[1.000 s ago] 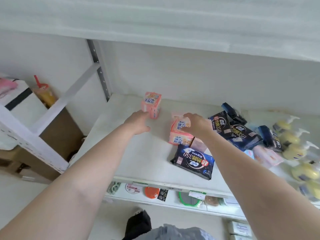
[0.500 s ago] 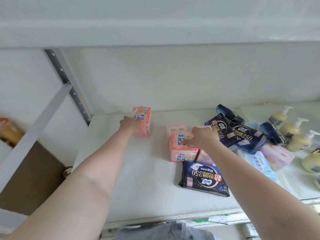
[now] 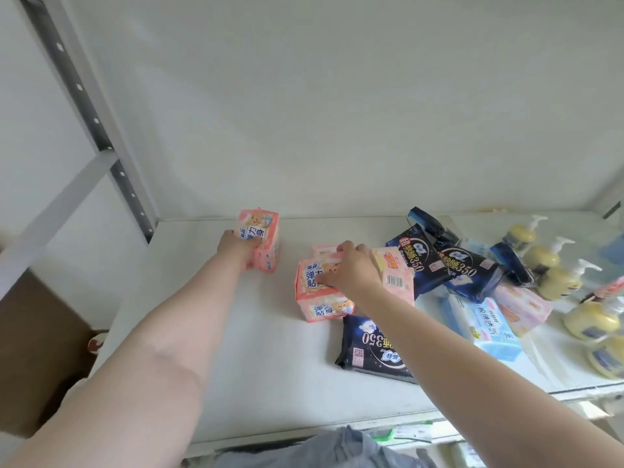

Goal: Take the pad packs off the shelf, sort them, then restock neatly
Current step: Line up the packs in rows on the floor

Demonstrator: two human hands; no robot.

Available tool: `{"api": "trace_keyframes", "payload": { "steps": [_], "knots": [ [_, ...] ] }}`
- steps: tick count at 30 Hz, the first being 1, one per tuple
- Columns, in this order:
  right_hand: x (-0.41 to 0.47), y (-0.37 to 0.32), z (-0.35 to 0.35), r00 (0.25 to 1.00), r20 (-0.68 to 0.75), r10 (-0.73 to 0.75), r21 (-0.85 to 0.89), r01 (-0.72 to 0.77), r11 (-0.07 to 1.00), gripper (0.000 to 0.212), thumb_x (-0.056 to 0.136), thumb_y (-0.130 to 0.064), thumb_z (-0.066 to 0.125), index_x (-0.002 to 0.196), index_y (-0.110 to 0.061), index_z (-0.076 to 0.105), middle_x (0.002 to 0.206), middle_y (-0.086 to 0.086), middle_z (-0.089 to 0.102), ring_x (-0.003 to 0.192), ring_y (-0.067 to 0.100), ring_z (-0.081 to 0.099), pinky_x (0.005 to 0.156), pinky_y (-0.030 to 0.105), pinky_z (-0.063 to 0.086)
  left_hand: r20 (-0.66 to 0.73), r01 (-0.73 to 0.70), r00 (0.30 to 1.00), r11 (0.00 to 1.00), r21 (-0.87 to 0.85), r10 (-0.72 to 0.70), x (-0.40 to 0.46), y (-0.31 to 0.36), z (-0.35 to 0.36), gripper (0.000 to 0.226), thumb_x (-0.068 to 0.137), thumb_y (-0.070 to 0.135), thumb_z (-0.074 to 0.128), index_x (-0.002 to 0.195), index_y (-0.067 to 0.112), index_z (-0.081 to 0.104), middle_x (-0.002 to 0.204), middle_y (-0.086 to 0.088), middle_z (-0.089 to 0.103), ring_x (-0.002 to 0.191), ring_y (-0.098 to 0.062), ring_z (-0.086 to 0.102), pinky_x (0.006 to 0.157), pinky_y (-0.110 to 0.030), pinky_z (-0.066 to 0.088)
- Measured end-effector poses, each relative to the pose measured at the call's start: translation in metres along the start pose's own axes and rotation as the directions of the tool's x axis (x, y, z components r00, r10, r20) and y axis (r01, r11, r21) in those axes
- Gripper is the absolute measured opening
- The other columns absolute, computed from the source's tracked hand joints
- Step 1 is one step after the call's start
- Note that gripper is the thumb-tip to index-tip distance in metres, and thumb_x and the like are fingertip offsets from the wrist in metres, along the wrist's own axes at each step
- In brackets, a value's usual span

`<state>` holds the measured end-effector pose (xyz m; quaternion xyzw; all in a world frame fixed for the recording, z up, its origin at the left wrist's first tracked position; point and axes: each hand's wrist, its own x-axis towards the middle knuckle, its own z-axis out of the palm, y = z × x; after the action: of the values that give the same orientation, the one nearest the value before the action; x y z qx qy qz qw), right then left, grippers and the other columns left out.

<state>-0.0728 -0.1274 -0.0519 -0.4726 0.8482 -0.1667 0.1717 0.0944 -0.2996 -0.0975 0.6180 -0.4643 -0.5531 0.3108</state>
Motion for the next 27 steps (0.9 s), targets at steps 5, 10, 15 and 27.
{"api": "trace_keyframes", "payload": {
  "steps": [5, 10, 15, 27],
  "knots": [
    [-0.011, -0.009, 0.008, 0.983, 0.159, 0.091, 0.116, -0.11, 0.987, 0.068, 0.075, -0.043, 0.078, 0.123, -0.005, 0.048, 0.105, 0.006, 0.058, 0.1, 0.024, 0.06, 0.069, 0.028, 0.043, -0.036, -0.064, 0.997, 0.998, -0.004, 0.064, -0.011, -0.016, -0.03, 0.04, 0.065, 0.018, 0.074, 0.101, 0.011, 0.061, 0.103, -0.015, 0.069, 0.086, -0.034, 0.07, 0.071, -0.057, 0.057],
    [-0.033, -0.016, 0.021, 0.971, 0.239, 0.011, 0.352, -0.097, 0.931, 0.062, 0.08, -0.025, 0.075, 0.132, -0.014, 0.041, 0.099, 0.002, 0.054, 0.086, 0.023, 0.056, 0.07, 0.031, 0.047, -0.063, -0.154, 0.986, 0.988, 0.031, 0.156, -0.063, -0.011, -0.055, 0.035, 0.073, 0.01, 0.072, 0.105, 0.02, 0.061, 0.104, -0.009, 0.069, 0.091, -0.031, 0.068, 0.072, -0.056, 0.057],
    [-0.059, -0.021, 0.022, 0.967, 0.239, -0.09, 0.488, -0.04, 0.872, 0.064, 0.076, -0.012, 0.079, 0.13, -0.017, 0.045, 0.097, 0.003, 0.057, 0.088, 0.025, 0.061, 0.081, 0.04, 0.056, -0.114, -0.21, 0.97, 0.976, 0.049, 0.214, -0.129, -0.009, -0.072, 0.032, 0.077, 0.002, 0.072, 0.094, 0.027, 0.061, 0.104, -0.01, 0.07, 0.095, -0.033, 0.068, 0.075, -0.057, 0.057],
    [-0.152, 0.02, 0.02, 0.937, 0.306, -0.17, 0.686, -0.093, 0.721, 0.056, 0.069, -0.023, 0.086, 0.115, -0.007, 0.059, 0.098, 0.006, 0.069, 0.089, 0.024, 0.068, 0.076, 0.036, 0.057, -0.115, -0.252, 0.961, 0.968, 0.003, 0.251, -0.269, -0.037, -0.085, 0.043, 0.08, -0.002, 0.071, 0.116, 0.013, 0.054, 0.093, 0.0, 0.063, 0.081, -0.014, 0.062, 0.06, -0.031, 0.056]
  ]
}}
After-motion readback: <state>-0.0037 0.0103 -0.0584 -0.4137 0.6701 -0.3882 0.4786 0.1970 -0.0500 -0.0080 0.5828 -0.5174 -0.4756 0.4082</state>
